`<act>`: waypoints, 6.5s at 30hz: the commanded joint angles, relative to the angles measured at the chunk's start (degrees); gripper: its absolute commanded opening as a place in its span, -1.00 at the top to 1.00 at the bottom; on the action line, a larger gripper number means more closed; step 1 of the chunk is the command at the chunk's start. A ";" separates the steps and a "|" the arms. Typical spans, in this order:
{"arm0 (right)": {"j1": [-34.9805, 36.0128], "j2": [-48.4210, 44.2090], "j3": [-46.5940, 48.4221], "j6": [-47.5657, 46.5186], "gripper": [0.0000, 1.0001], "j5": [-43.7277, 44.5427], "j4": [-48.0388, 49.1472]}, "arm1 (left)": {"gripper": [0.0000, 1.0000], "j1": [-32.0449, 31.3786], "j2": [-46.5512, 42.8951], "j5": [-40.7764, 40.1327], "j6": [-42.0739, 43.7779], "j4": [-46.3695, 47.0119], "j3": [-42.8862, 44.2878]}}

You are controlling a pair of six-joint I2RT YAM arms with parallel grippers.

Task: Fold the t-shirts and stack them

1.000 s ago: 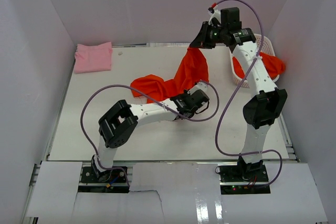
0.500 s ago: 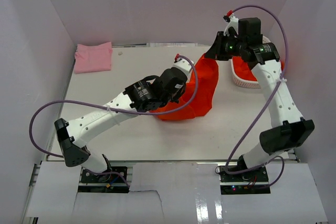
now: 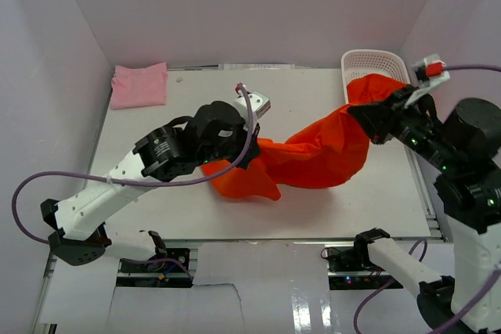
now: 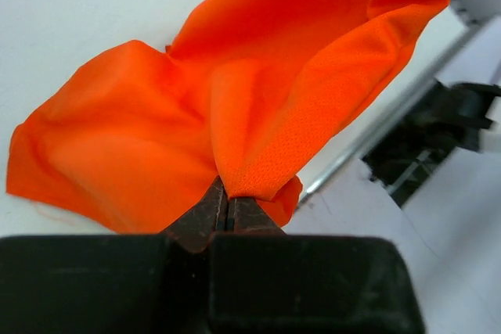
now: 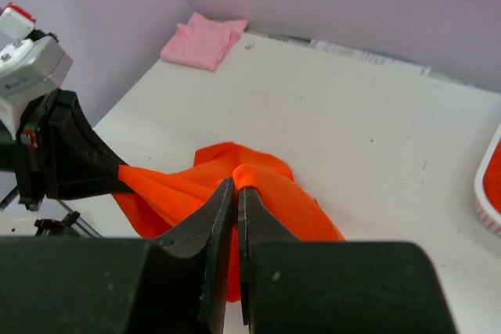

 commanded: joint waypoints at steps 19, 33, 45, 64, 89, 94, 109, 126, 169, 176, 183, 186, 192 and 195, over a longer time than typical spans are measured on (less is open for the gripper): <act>-0.14 12.65 4.62 -1.93 0.85 0.82 11.52 | 1.00 27.91 -2.89 41.20 7.52 13.56 -9.82; -0.31 35.23 -6.65 -0.17 0.85 6.62 17.06 | 1.00 33.46 36.56 32.93 -1.53 25.01 -10.77; -5.06 61.70 9.78 1.59 0.85 6.80 20.84 | 0.90 33.64 56.26 21.87 0.49 15.61 20.89; -7.70 65.66 11.11 1.77 0.85 8.29 22.86 | -0.62 27.67 43.61 3.95 6.11 8.25 20.36; -8.93 63.29 4.96 1.59 0.85 7.76 23.12 | -0.26 12.45 48.45 -13.48 -1.45 0.83 11.68; -9.45 63.46 4.52 1.59 0.85 7.15 23.21 | -0.26 11.75 48.88 -12.07 -0.66 3.04 10.88; -10.25 64.08 3.29 1.59 0.85 6.53 23.91 | -0.36 9.20 48.09 -7.67 -0.92 5.68 9.74; -10.51 63.73 2.15 1.06 0.85 6.36 24.26 | -0.30 9.38 50.99 -8.99 -0.39 5.41 10.00; -10.95 60.48 0.92 -0.87 0.85 3.81 24.18 | 1.00 30.80 32.20 14.30 -2.05 -1.45 13.63; -14.71 52.75 1.70 2.63 0.85 -1.09 23.91 | 1.00 41.71 24.47 18.77 -4.52 6.45 4.57; -21.76 56.08 4.08 24.24 0.84 -12.62 25.76 | 1.00 46.28 20.41 19.58 -4.52 8.84 1.92; -23.25 56.78 0.15 35.05 0.85 -15.24 31.60 | 1.00 47.95 16.82 19.49 -5.48 11.29 -0.70; -23.43 59.15 -10.93 56.59 0.70 -26.67 56.63 | 1.00 51.21 10.39 19.84 -5.76 15.87 -5.55; -23.43 61.09 -11.83 61.35 0.14 -29.23 61.87 | 1.00 51.92 9.86 20.10 -4.88 15.70 -5.82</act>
